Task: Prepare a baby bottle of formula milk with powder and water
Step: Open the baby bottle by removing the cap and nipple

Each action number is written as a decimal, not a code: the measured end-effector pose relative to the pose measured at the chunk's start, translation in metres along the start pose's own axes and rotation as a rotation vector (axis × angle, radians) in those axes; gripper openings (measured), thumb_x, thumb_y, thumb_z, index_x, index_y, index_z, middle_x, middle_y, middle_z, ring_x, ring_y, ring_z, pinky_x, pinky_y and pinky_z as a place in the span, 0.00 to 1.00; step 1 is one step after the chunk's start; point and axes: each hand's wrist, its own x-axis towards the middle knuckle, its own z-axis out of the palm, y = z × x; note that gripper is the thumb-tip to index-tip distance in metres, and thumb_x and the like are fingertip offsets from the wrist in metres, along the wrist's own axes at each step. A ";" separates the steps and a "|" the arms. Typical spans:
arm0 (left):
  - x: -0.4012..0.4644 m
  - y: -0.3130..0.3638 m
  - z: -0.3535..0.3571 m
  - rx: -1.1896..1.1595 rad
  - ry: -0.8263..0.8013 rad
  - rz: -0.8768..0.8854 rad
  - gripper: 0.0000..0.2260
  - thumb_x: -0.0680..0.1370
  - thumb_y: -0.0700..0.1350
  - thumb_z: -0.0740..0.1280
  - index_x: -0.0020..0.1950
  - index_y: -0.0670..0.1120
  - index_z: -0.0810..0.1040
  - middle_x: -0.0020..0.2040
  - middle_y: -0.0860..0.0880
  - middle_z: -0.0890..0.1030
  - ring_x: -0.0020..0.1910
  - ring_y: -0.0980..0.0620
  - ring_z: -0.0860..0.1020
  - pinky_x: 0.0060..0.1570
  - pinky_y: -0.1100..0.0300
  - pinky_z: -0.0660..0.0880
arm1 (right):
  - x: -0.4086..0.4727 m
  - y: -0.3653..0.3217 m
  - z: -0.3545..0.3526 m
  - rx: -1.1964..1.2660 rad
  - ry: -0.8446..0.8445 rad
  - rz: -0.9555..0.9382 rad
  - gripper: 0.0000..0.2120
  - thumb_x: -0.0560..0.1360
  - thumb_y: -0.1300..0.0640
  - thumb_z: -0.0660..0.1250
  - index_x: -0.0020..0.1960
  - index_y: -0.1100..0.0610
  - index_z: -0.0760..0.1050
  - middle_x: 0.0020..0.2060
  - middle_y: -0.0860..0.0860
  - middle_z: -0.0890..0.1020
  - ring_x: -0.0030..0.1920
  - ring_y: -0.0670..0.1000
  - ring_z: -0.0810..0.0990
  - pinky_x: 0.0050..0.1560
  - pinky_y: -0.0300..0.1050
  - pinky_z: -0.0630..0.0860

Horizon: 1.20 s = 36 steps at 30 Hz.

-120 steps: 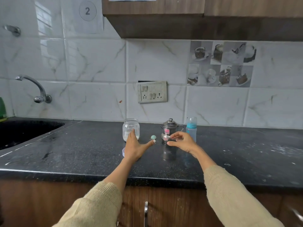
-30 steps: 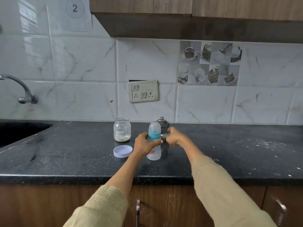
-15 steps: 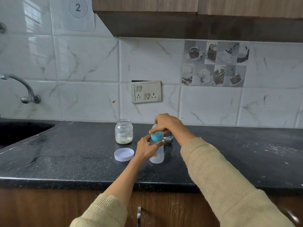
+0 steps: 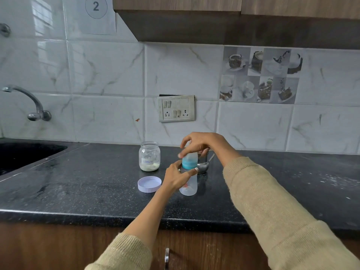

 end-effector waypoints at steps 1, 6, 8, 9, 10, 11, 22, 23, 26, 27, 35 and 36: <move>0.000 0.000 0.000 -0.003 -0.001 -0.001 0.21 0.72 0.52 0.71 0.63 0.45 0.76 0.59 0.46 0.80 0.51 0.50 0.76 0.49 0.59 0.71 | 0.000 -0.002 0.001 -0.058 0.048 0.028 0.25 0.71 0.40 0.69 0.62 0.53 0.74 0.53 0.52 0.77 0.46 0.51 0.77 0.51 0.47 0.78; -0.001 0.001 0.000 -0.012 -0.004 0.016 0.19 0.72 0.51 0.71 0.60 0.46 0.77 0.57 0.47 0.81 0.49 0.51 0.77 0.47 0.60 0.70 | 0.002 -0.007 0.004 -0.115 -0.032 0.081 0.20 0.71 0.49 0.71 0.60 0.57 0.76 0.55 0.56 0.80 0.40 0.55 0.83 0.42 0.45 0.80; 0.000 0.000 0.000 -0.019 -0.008 0.012 0.17 0.72 0.52 0.72 0.58 0.46 0.78 0.55 0.47 0.82 0.49 0.50 0.78 0.46 0.60 0.72 | 0.002 -0.010 0.002 -0.106 -0.095 0.057 0.18 0.71 0.54 0.71 0.61 0.52 0.76 0.61 0.55 0.75 0.40 0.55 0.82 0.40 0.43 0.79; 0.000 -0.001 0.000 -0.021 -0.010 0.009 0.17 0.72 0.52 0.72 0.57 0.46 0.78 0.54 0.47 0.82 0.49 0.49 0.79 0.46 0.60 0.72 | 0.002 -0.010 0.001 -0.117 -0.118 0.048 0.20 0.71 0.55 0.72 0.62 0.50 0.75 0.63 0.55 0.74 0.40 0.54 0.81 0.38 0.41 0.78; 0.001 -0.002 0.000 -0.020 -0.011 0.006 0.17 0.72 0.52 0.72 0.57 0.46 0.78 0.54 0.47 0.82 0.49 0.49 0.79 0.46 0.60 0.72 | 0.002 -0.010 0.000 -0.135 -0.136 0.042 0.22 0.71 0.53 0.72 0.64 0.49 0.74 0.65 0.55 0.73 0.42 0.53 0.80 0.39 0.41 0.77; 0.002 -0.003 0.000 -0.016 -0.011 0.001 0.18 0.72 0.52 0.72 0.58 0.46 0.78 0.55 0.47 0.82 0.50 0.49 0.79 0.46 0.60 0.72 | 0.002 -0.010 0.001 -0.152 -0.133 0.040 0.25 0.71 0.49 0.72 0.67 0.49 0.71 0.66 0.54 0.72 0.44 0.52 0.78 0.41 0.42 0.77; 0.002 -0.003 -0.001 0.004 -0.016 0.009 0.19 0.72 0.53 0.71 0.60 0.46 0.77 0.56 0.46 0.81 0.50 0.49 0.78 0.46 0.59 0.71 | 0.004 -0.005 -0.008 -0.011 -0.063 -0.077 0.14 0.68 0.67 0.72 0.49 0.52 0.79 0.56 0.52 0.74 0.51 0.53 0.76 0.41 0.41 0.79; 0.002 -0.003 0.000 0.009 -0.013 0.010 0.20 0.72 0.53 0.71 0.60 0.46 0.76 0.57 0.46 0.80 0.50 0.49 0.78 0.47 0.59 0.71 | 0.002 -0.003 -0.011 0.031 -0.058 -0.088 0.14 0.68 0.68 0.72 0.49 0.53 0.79 0.56 0.51 0.73 0.51 0.52 0.75 0.39 0.40 0.79; 0.002 -0.004 0.000 0.001 -0.012 0.011 0.21 0.72 0.54 0.71 0.61 0.46 0.76 0.58 0.47 0.80 0.52 0.49 0.77 0.48 0.59 0.71 | -0.006 0.010 -0.015 0.171 -0.065 -0.101 0.20 0.69 0.68 0.71 0.58 0.53 0.77 0.56 0.50 0.71 0.54 0.53 0.75 0.42 0.42 0.80; 0.002 -0.004 0.000 -0.005 -0.012 0.011 0.21 0.72 0.54 0.71 0.61 0.46 0.76 0.58 0.47 0.80 0.52 0.49 0.77 0.48 0.59 0.71 | -0.009 0.017 -0.015 0.204 -0.055 -0.103 0.21 0.69 0.68 0.70 0.60 0.53 0.76 0.57 0.50 0.71 0.55 0.53 0.74 0.43 0.42 0.80; 0.002 -0.010 0.004 -0.058 -0.006 0.011 0.21 0.72 0.53 0.72 0.62 0.46 0.77 0.58 0.47 0.80 0.54 0.48 0.78 0.50 0.58 0.72 | -0.031 0.106 0.041 0.626 0.278 0.026 0.19 0.66 0.65 0.74 0.51 0.53 0.70 0.50 0.54 0.73 0.48 0.52 0.74 0.49 0.49 0.77; 0.002 -0.011 0.004 -0.065 -0.005 0.011 0.21 0.72 0.53 0.73 0.61 0.46 0.77 0.57 0.47 0.81 0.54 0.48 0.78 0.50 0.58 0.72 | -0.033 0.119 0.052 0.602 0.300 0.070 0.18 0.65 0.62 0.76 0.48 0.53 0.70 0.50 0.54 0.73 0.48 0.53 0.74 0.48 0.49 0.76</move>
